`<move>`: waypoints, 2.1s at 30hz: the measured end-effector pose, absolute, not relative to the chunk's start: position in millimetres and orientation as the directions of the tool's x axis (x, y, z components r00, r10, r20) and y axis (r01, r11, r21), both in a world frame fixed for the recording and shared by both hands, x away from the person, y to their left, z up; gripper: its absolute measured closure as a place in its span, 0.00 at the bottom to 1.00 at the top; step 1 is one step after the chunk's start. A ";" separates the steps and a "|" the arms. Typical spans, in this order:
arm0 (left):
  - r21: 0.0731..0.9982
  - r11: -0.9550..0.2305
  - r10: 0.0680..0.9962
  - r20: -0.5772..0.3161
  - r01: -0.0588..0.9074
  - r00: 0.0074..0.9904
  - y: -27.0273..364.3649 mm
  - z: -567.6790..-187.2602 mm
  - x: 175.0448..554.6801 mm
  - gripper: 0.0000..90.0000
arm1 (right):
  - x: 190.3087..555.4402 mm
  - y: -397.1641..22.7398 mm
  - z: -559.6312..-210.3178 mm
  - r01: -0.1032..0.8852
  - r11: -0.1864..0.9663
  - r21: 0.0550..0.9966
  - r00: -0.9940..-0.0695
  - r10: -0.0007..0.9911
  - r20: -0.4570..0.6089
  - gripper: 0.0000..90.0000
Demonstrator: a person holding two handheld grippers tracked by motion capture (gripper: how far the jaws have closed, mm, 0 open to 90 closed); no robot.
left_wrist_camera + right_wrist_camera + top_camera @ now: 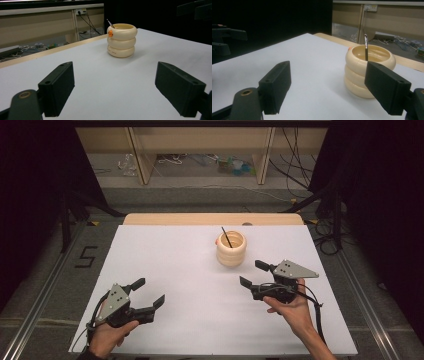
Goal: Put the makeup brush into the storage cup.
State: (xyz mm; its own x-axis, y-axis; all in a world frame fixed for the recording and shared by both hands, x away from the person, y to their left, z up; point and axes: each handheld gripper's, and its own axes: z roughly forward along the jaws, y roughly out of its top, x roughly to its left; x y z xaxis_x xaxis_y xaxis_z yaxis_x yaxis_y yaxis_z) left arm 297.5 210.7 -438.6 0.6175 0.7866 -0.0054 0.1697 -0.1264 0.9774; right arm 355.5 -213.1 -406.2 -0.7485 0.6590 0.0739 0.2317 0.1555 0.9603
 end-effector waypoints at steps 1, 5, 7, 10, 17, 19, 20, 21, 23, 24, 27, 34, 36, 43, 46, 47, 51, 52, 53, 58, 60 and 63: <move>0.977 -0.127 0.786 -0.005 0.169 0.618 210.6 -438.6 297.5 0.18 | 354.6 -213.9 -406.3 0.236 0.165 0.958 -0.751 0.656 0.073 0.24; 0.978 -0.126 0.786 -0.005 0.169 0.618 210.7 -438.5 297.3 0.18 | 351.2 -214.5 -408.3 0.232 0.171 0.958 -0.743 0.666 0.061 0.23; 0.978 -0.124 0.787 -0.006 0.168 0.616 211.0 -438.2 297.2 0.18 | 349.5 -214.6 -408.9 0.234 0.175 0.956 -0.742 0.667 0.060 0.22; 0.978 -0.118 0.787 -0.015 0.173 0.617 210.2 -438.5 296.9 0.18 | 347.4 -214.8 -409.5 0.225 0.173 0.959 -0.738 0.673 0.052 0.22; 0.978 -0.118 0.787 -0.015 0.175 0.616 210.0 -438.7 296.9 0.18 | 341.8 -217.7 -411.8 0.230 0.181 0.956 -0.737 0.674 0.050 0.22; 0.977 -0.127 0.786 -0.005 0.169 0.618 210.4 -438.6 297.3 0.18 | 340.0 -217.8 -412.0 0.235 0.190 0.953 -0.737 0.674 0.047 0.22; 0.977 -0.127 0.786 -0.005 0.169 0.618 210.5 -438.6 297.3 0.18 | 339.3 -218.1 -412.7 0.231 0.187 0.955 -0.740 0.671 0.048 0.22; 0.977 -0.127 0.786 -0.004 0.169 0.618 210.6 -438.6 297.3 0.18 | 338.8 -218.1 -413.0 0.232 0.185 0.955 -0.741 0.670 0.050 0.22; 0.977 -0.127 0.786 -0.005 0.170 0.618 210.7 -438.7 297.4 0.18 | 337.0 -217.5 -413.8 0.237 0.188 0.953 -0.740 0.670 0.052 0.21; 0.977 -0.127 0.786 -0.005 0.169 0.618 210.8 -438.6 297.3 0.18 | 336.5 -216.8 -414.7 0.226 0.182 0.957 -0.737 0.674 0.045 0.21; 0.978 -0.126 0.787 -0.005 0.168 0.617 211.0 -438.3 297.2 0.18 | 334.1 -215.9 -415.1 0.235 0.191 0.953 -0.746 0.664 0.050 0.20; 0.977 -0.128 0.787 -0.004 0.169 0.617 210.9 -438.5 297.2 0.18 | 331.3 -218.0 -417.8 0.234 0.194 0.953 -0.740 0.671 0.045 0.19; 0.977 -0.128 0.786 -0.004 0.169 0.618 210.8 -438.4 297.2 0.18 | 330.9 -218.3 -418.0 0.234 0.191 0.953 -0.739 0.672 0.046 0.19; 0.977 -0.128 0.786 -0.004 0.169 0.618 210.7 -438.5 297.2 0.18 | 325.7 -219.4 -420.0 0.231 0.185 0.955 -0.732 0.680 0.045 0.19; 0.977 -0.127 0.787 -0.004 0.168 0.617 210.9 -438.4 297.1 0.18 | 323.5 -219.5 -420.2 0.237 0.194 0.952 -0.738 0.673 0.047 0.19; 0.977 -0.127 0.787 -0.004 0.169 0.617 211.0 -438.3 297.2 0.18 | 323.1 -219.6 -420.4 0.235 0.194 0.952 -0.738 0.673 0.045 0.19; 0.977 -0.126 0.786 -0.006 0.170 0.618 210.7 -438.4 297.0 0.18 | 320.1 -220.4 -421.9 0.234 0.190 0.953 -0.739 0.673 0.047 0.19; 0.977 -0.119 0.787 -0.014 0.175 0.617 210.2 -438.6 296.8 0.18 | 318.9 -220.4 -422.4 0.231 0.188 0.955 -0.731 0.681 0.043 0.19; 0.977 -0.117 0.787 -0.017 0.176 0.616 210.1 -438.6 296.8 0.18 | 318.4 -220.8 -422.5 0.229 0.192 0.954 -0.735 0.677 0.040 0.19; 0.977 -0.128 0.786 -0.004 0.169 0.618 210.6 -438.5 297.2 0.18 | 314.3 -222.3 -423.2 0.235 0.199 0.951 -0.742 0.669 0.044 0.19; 0.977 -0.128 0.786 -0.004 0.169 0.618 210.6 -438.5 297.2 0.18 | 313.8 -222.5 -423.4 0.234 0.197 0.952 -0.742 0.669 0.044 0.19; 0.977 -0.128 0.786 -0.004 0.170 0.619 210.5 -438.6 297.2 0.18 | 310.5 -223.3 -424.4 0.244 0.194 0.950 -0.743 0.668 0.055 0.19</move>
